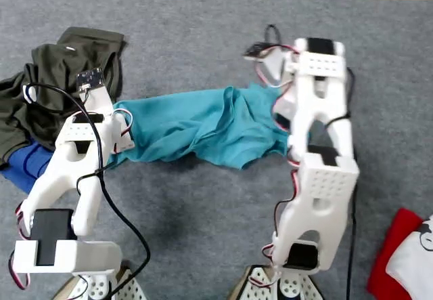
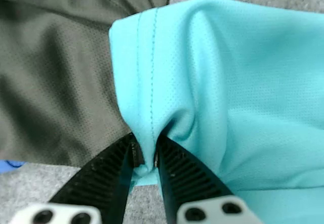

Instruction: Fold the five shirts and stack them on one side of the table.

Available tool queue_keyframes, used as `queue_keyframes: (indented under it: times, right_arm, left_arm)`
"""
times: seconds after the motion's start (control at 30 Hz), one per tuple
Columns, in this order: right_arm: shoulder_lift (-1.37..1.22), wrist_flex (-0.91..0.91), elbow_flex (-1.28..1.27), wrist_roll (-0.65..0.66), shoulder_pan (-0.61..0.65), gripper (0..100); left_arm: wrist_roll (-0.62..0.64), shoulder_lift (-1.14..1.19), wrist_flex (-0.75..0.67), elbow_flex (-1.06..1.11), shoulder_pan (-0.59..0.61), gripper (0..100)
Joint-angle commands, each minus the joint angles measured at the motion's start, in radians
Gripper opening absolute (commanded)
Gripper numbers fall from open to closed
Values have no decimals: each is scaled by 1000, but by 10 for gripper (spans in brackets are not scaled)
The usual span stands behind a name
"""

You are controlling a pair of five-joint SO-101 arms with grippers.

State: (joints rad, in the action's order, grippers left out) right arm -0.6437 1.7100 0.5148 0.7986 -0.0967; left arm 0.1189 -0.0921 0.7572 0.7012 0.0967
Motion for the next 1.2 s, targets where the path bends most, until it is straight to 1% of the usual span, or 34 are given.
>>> queue_keyframes:
  times: [0.0,0.07,0.13,0.2,0.37,0.47,0.6,0.7,0.87,0.93,1.0,1.03,1.1,1.17]
  right_arm:
    - [5,8,1,-6,-84,19]
    - [10,28,12,-6,-99,22]
    - [24,57,28,-18,-87,23]
    - [53,63,45,-91,-58,29]
    - [157,72,8,-166,58,162]
    - [211,72,-68,-198,133,210]
    - [252,71,-186,-204,226,210]
    - [251,38,-251,-212,251,210]
    - [216,-94,-332,-196,154,200]
    - [193,-107,-341,-163,111,136]
    - [177,-107,-340,-161,67,27]
    - [174,-106,-340,-160,45,0]
    - [177,-84,-341,-155,1,26]
    - [179,-52,-341,-152,-39,7]
  left_arm:
    - [-6,-2,-9,2,-14,18]
    - [-6,-2,-9,2,-14,18]
    - [-6,-2,-9,2,-14,18]
    - [-6,-2,-9,2,-14,18]
    - [-6,-2,-9,2,-14,18]
    - [-6,-2,-9,2,-14,18]
    - [-6,-2,-9,2,-14,18]
    - [-6,-2,-9,2,-14,18]
    - [-6,-2,-9,2,-14,18]
    - [-6,-2,-9,2,-14,18]
    - [-6,-2,-9,2,-14,18]
    - [-6,-2,-9,2,-14,18]
    - [-6,-2,-9,2,-14,18]
    - [-6,-2,-9,2,-14,18]
